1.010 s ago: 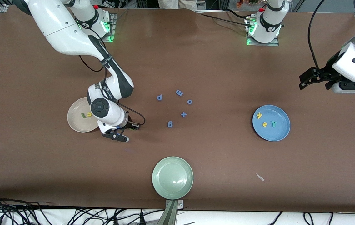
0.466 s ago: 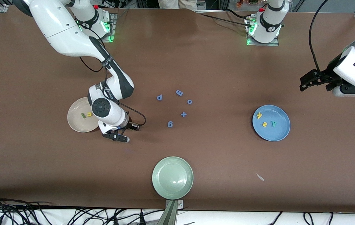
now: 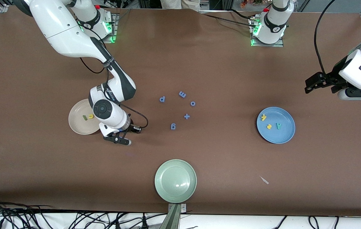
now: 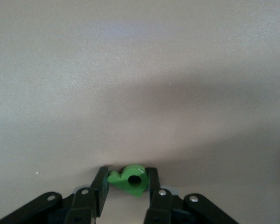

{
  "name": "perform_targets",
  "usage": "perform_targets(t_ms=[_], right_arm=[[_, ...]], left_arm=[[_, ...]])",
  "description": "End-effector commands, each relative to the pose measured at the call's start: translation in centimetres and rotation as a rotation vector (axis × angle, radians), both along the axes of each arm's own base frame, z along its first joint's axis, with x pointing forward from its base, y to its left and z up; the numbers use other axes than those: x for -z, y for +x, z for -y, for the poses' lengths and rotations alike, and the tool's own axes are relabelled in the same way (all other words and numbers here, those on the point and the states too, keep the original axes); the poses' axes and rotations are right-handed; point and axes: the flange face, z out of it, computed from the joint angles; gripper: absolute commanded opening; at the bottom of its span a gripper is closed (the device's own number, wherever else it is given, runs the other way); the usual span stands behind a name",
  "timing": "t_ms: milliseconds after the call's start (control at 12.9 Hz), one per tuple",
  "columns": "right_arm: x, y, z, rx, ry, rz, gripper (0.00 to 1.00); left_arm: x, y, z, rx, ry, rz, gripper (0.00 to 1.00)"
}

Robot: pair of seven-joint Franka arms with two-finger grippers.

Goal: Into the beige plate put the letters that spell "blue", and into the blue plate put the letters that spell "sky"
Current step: 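Carry the green b over the beige plate with the right gripper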

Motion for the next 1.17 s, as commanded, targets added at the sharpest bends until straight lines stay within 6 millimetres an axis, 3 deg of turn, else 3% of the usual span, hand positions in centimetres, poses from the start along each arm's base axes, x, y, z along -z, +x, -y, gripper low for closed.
perform_targets(t_ms=[0,388,699,932,1087], right_arm=[[0.1,0.6,0.4,-0.009,-0.009,0.012,0.32],[-5.2,1.7,5.2,-0.113,-0.061,-0.048,0.32],[-9.7,0.4,12.7,-0.264,-0.11,-0.13,0.32],[-9.6,-3.0,16.7,-0.31,-0.122,-0.151,0.35],[-8.6,-4.9,18.4,-0.312,-0.119,-0.134,0.53]], left_arm=[[-0.4,0.1,0.4,0.017,-0.002,-0.005,1.0],[-0.3,0.2,-0.1,0.023,-0.003,-0.004,1.0],[-0.2,0.2,-0.1,0.021,-0.003,-0.006,1.0],[-0.2,0.2,-0.1,0.023,-0.003,-0.007,1.0],[-0.2,0.2,-0.1,0.023,-0.003,-0.007,1.0]])
